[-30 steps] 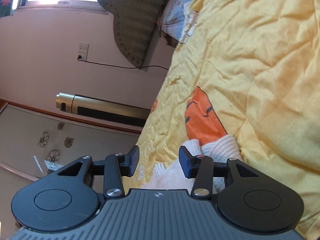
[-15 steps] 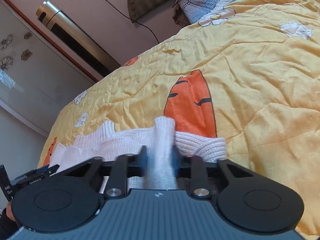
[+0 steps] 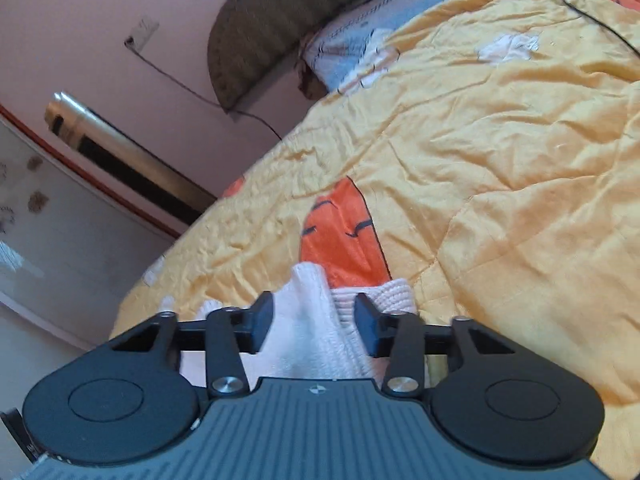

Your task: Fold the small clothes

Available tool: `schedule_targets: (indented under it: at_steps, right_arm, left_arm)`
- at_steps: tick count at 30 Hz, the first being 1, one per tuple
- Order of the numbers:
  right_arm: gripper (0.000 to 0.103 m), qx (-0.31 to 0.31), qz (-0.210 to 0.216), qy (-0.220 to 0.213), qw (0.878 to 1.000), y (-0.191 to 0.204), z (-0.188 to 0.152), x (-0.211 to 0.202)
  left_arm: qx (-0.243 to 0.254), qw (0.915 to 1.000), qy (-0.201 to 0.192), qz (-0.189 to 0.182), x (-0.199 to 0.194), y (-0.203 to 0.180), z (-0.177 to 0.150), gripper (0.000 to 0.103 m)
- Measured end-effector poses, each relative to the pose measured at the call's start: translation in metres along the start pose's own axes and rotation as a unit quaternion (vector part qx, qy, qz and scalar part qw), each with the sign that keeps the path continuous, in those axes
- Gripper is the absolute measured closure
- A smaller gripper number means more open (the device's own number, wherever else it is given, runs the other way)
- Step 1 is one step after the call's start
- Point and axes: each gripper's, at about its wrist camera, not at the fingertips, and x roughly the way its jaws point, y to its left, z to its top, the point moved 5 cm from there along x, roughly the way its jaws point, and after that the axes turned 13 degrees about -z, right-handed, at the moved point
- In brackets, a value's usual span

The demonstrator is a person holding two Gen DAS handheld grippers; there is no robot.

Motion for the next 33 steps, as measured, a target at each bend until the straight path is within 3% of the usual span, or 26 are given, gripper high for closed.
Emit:
schedule_targets:
  at_steps: [1,2,4,7,8,11,14,16,19,22,24,26,27,28,33]
  right_arm:
    - [0.024,0.007,0.016,-0.020,1.000,-0.002,-0.002,-0.020]
    - [0.019,0.012,0.032,-0.032,0.999,-0.005,-0.007,-0.039]
    - [0.016,0.018,0.063,-0.034,0.997,-0.016,-0.025,-0.074]
    - [0.018,0.035,0.072,-0.024,0.997,-0.039,-0.058,-0.114]
    - [0.019,0.050,0.072,-0.028,0.996,-0.048,-0.067,-0.125]
    - [0.019,0.104,0.078,-0.018,0.991,-0.068,-0.097,-0.141]
    - [0.021,0.138,0.091,0.024,0.986,-0.068,-0.120,-0.131]
    - [0.022,0.134,0.090,0.046,0.986,-0.059,-0.130,-0.117]
    - [0.022,0.126,0.067,0.061,0.988,-0.045,-0.137,-0.092]
    - [0.025,0.118,0.031,0.019,0.992,-0.036,-0.132,-0.081]
    - [0.020,0.142,0.026,0.002,0.990,-0.032,-0.130,-0.075]
    - [0.024,0.129,0.008,-0.017,0.991,-0.025,-0.128,-0.068]
    - [0.043,0.114,-0.010,-0.023,0.993,-0.021,-0.129,-0.065]
    - [0.072,0.101,-0.030,-0.024,0.994,-0.021,-0.130,-0.060]
    - [0.073,0.125,-0.008,-0.021,0.992,-0.024,-0.128,-0.062]
  left_arm:
    - [-0.023,0.9995,-0.016,-0.012,-0.022,0.005,-0.004,0.073]
    - [-0.046,0.9981,-0.029,-0.027,-0.040,0.009,-0.011,0.052]
    - [-0.095,0.9929,-0.053,-0.048,-0.075,0.017,-0.031,0.026]
    - [-0.184,0.9783,-0.064,-0.069,-0.110,0.027,-0.070,0.026]
    - [-0.223,0.9698,-0.063,-0.075,-0.116,0.031,-0.082,0.026]
    - [-0.346,0.9329,-0.034,-0.093,-0.112,0.039,-0.118,0.026]
    - [-0.396,0.9118,-0.001,-0.109,-0.092,0.034,-0.132,0.026]
    - [-0.409,0.9045,-0.009,-0.121,-0.080,0.030,-0.132,0.026]
    - [-0.422,0.8990,-0.018,-0.116,-0.065,0.030,-0.124,0.017]
    - [-0.416,0.9026,-0.020,-0.110,-0.052,0.026,-0.116,0.012]
    - [-0.387,0.9172,-0.024,-0.091,-0.045,0.021,-0.111,0.013]
    - [-0.354,0.9343,0.000,-0.042,-0.038,0.017,-0.109,0.067]
    - [-0.348,0.9368,0.007,-0.038,-0.036,0.016,-0.108,0.068]
    - [-0.350,0.9359,0.007,-0.037,-0.038,0.016,-0.107,0.071]
    - [-0.324,0.9445,0.003,-0.057,-0.058,0.013,-0.088,0.076]
